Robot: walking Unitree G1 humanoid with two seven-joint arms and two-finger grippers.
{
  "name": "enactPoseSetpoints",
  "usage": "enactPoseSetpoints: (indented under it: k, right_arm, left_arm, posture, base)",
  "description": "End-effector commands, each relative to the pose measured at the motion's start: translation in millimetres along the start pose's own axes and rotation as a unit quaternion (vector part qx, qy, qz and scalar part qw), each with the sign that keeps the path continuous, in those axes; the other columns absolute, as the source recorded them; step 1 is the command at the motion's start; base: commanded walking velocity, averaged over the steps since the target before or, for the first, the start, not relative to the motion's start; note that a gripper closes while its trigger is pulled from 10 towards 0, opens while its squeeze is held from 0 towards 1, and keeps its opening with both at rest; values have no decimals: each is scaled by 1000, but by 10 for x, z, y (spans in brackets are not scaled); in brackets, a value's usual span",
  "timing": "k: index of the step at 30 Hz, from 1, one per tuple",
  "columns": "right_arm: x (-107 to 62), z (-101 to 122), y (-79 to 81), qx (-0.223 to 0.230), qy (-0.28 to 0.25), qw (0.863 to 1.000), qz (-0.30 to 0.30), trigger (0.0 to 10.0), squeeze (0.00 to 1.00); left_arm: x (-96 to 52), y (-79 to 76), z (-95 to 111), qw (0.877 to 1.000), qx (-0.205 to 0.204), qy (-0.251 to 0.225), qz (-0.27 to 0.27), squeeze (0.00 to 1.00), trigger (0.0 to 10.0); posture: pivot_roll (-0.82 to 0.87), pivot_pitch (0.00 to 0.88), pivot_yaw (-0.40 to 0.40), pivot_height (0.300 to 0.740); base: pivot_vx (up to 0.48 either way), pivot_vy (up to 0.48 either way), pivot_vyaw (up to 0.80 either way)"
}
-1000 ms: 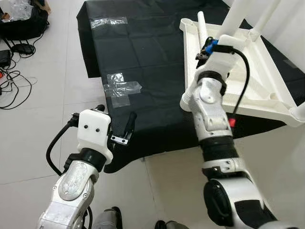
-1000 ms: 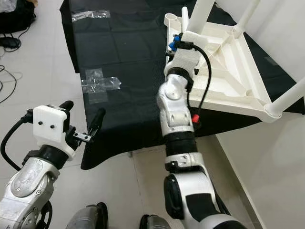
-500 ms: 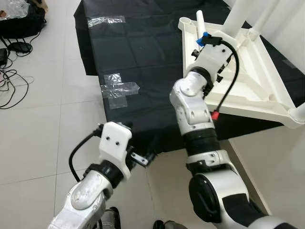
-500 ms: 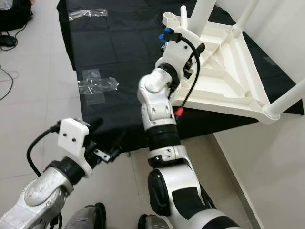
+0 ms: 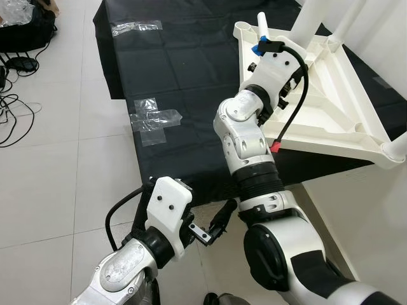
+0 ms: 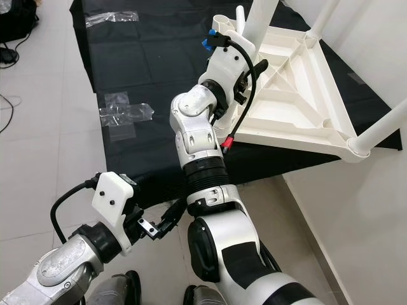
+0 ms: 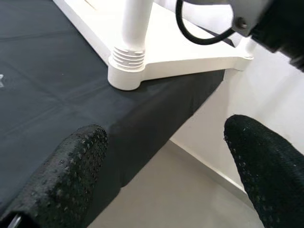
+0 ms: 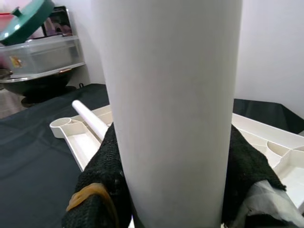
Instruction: Building children table
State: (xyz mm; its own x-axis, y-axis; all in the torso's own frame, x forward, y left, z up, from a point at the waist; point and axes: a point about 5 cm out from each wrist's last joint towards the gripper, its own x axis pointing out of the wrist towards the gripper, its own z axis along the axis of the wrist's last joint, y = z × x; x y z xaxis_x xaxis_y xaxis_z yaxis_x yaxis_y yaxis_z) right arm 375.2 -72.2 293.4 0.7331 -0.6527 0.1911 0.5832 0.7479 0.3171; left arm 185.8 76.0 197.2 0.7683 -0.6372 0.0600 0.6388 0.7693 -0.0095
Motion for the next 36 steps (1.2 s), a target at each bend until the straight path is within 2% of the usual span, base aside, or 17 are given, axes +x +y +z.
enactPoseSetpoints:
  k: [1, 5, 6, 12, 13, 19, 20, 23, 27, 36]
  right_arm:
    - [-67, -416, -118, -17, 96, 995, -17, 10000, 0]
    - [-59, -417, -87, -21, 89, 996, 11, 10000, 0]
    - [-61, -415, -75, -15, 90, 996, 20, 10000, 1000]
    - [-63, -394, -62, -11, 84, 996, 20, 10000, 1000]
    - [-64, -378, -50, -5, 82, 996, 24, 10000, 0]
    - [-67, -319, -7, 24, 70, 996, 55, 10000, 0]
    - [-62, -284, 16, 23, 59, 995, 78, 10000, 0]
    - [-61, -264, 23, 24, 55, 994, 87, 10000, 0]
    - [-70, -221, 24, 8, 25, 992, 126, 10000, 0]
    - [-48, -233, -41, 6, 22, 989, 149, 10000, 0]
  left_arm:
    - [-21, -20, 13, 1000, 2, -3, -1, 0, 10000]
    - [-21, -2, 17, 1000, 10, -3, 4, 0, 10000]
    - [-19, 3, 20, 1000, 10, -4, 7, 0, 10000]
    - [-17, 7, 22, 1000, 11, -5, 9, 0, 10000]
    - [-16, 8, 23, 1000, 12, -6, 10, 0, 10000]
    - [-15, 10, 25, 1000, 13, -8, 14, 0, 10000]
    - [-13, 17, 27, 1000, 14, -8, 17, 0, 10000]
    - [-13, 21, 30, 1000, 15, -9, 18, 0, 10000]
    - [-11, 29, 30, 1000, 15, -12, 21, 0, 10000]
    - [-6, 41, 36, 1000, 17, -13, 23, 0, 10000]
  posture:
    - [86, 221, -101, 740]
    - [81, 218, -102, 740]
    - [82, 215, -101, 740]
    - [81, 213, -100, 740]
    - [81, 213, -100, 740]
    - [79, 207, -102, 740]
    - [79, 207, -102, 740]
    - [79, 207, -102, 740]
    - [77, 198, -103, 740]
    - [79, 197, -103, 740]
  base:
    - [0, 0, 0]
    - [0, 0, 0]
    - [0, 0, 0]
    - [0, 0, 0]
    - [0, 0, 0]
    - [0, 0, 0]
    - [0, 0, 0]
    - [0, 0, 0]
    - [0, 0, 0]
    - [0, 0, 0]
